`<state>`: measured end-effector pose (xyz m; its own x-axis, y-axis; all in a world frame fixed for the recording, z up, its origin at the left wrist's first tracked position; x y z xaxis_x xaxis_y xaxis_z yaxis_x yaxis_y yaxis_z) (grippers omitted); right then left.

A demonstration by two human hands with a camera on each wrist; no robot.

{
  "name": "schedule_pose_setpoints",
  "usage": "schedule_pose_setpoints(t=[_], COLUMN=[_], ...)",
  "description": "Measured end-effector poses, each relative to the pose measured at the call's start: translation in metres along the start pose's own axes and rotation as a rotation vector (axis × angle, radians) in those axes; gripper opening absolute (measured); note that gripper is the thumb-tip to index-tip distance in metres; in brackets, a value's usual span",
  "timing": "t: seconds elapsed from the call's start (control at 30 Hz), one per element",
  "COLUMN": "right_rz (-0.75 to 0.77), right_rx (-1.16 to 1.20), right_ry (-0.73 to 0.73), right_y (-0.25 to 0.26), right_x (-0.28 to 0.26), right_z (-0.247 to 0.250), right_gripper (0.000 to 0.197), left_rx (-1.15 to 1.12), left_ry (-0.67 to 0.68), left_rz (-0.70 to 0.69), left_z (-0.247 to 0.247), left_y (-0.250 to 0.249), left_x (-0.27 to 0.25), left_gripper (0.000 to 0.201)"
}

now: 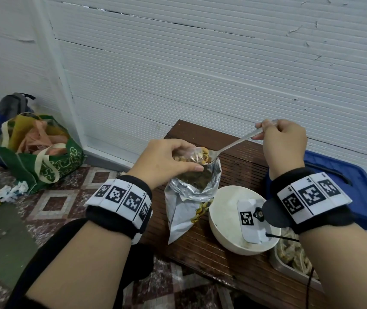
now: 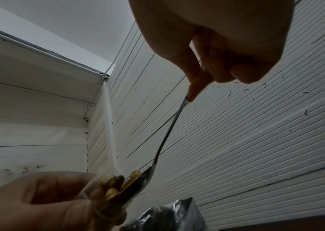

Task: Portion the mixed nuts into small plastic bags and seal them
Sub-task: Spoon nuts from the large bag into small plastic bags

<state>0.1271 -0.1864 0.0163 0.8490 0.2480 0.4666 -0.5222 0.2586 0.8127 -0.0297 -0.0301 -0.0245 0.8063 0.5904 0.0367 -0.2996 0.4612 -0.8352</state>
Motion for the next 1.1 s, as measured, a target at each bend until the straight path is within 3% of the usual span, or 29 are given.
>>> schedule_pose_setpoints(t=[0.43, 0.63, 0.8, 0.97, 1.03, 1.1], right_rz=[0.056, 0.248, 0.395, 0.335, 0.291, 0.242], right_rx=[0.101, 0.309, 0.341, 0.313, 0.277, 0.211], right_ry=[0.036, 0.067, -0.041, -0.25, -0.272, -0.24], right_y=[0.016, 0.03, 0.04, 0.037, 0.032, 0.025], right_x=[-0.014, -0.023, -0.022, -0.014, -0.012, -0.013], right_z=[-0.011, -0.011, 0.0, 0.012, 0.013, 0.012], right_gripper=[0.035, 0.019, 0.017, 0.019, 0.02, 0.02], left_rx=[0.042, -0.035, -0.141, -0.261, -0.299, -0.325], left_ry=[-0.04, -0.092, -0.134, -0.167, -0.184, -0.213], left_rz=[-0.052, -0.037, 0.02, 0.034, 0.037, 0.023], left_z=[-0.007, -0.007, -0.003, 0.002, 0.004, 0.006], left_y=[0.001, 0.003, 0.002, 0.005, 0.007, 0.007], left_x=[0.004, 0.004, 0.004, 0.006, 0.007, 0.006], left_gripper=[0.055, 0.047, 0.025, 0.038, 0.034, 0.043])
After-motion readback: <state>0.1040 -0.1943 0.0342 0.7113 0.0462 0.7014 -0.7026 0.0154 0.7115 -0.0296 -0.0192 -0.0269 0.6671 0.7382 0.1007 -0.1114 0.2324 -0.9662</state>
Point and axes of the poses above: each hand's wrist, its own x-axis towards the middle knuckle, its own z-axis out of the back of the hand, y = z × x, the point moved 1 cm from there along x, towards the middle knuckle, and after that the axes turned 10 degrees about z, right-handed, at the moved point
